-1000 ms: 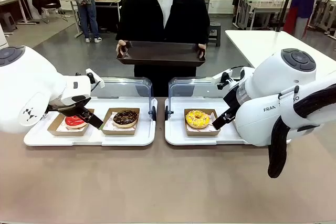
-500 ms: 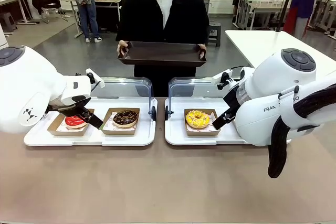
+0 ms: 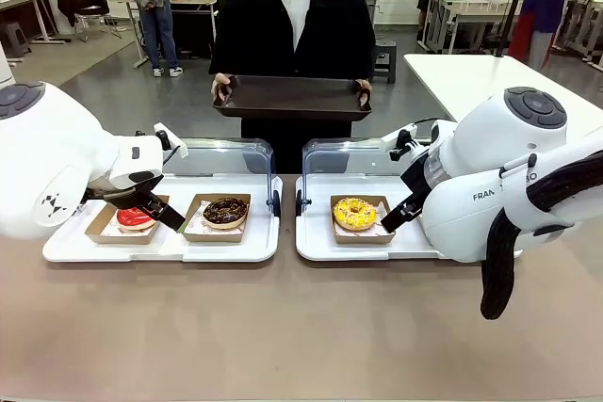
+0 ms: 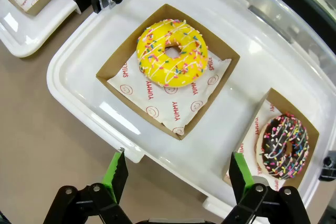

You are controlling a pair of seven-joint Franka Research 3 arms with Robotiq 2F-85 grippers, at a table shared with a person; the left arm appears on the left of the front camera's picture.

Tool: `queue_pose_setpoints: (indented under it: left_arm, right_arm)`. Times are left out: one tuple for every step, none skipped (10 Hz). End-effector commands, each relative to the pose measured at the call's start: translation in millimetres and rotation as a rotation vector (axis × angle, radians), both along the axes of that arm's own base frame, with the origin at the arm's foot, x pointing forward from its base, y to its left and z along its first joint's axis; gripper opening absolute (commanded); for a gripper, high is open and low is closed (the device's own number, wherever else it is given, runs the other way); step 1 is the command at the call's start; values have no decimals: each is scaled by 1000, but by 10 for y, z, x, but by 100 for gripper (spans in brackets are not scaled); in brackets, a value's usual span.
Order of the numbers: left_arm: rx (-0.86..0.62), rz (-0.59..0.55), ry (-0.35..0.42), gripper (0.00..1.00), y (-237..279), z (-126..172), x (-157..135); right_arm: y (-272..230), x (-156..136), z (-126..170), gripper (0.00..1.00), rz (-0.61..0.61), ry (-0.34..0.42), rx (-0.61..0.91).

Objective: Provide the desired donut to the person.
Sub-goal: Pick up and lift the Paper togo box containing the Donut pointed at by the person.

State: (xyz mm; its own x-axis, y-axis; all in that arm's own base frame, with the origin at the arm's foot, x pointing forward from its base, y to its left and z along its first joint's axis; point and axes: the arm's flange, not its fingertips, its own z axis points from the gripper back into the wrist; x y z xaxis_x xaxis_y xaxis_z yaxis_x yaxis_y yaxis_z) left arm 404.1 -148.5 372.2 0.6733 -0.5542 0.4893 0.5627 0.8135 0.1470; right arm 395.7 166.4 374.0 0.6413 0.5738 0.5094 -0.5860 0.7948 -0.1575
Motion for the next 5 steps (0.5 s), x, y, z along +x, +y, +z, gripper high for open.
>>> queue_pose_setpoints:
  left_arm:
    - [0, 0, 0, 100, 0, 0, 0]
    - [12, -9, 7, 100, 48, 267, -50]
    - [31, -27, 29, 100, 118, 559, -82]
    - [33, -33, 50, 100, 182, 864, -84]
    - [14, -38, 75, 100, 233, 1149, -100]
  right_arm:
    - [0, 0, 0, 100, 0, 0, 0]
    - [-8, -122, 230, 100, -7, -16, -29]
    - [-45, -222, 487, 100, -6, -8, -32]
    - [-82, -330, 749, 100, -4, -11, -48]
    - [-101, -464, 973, 100, -5, -15, -51]
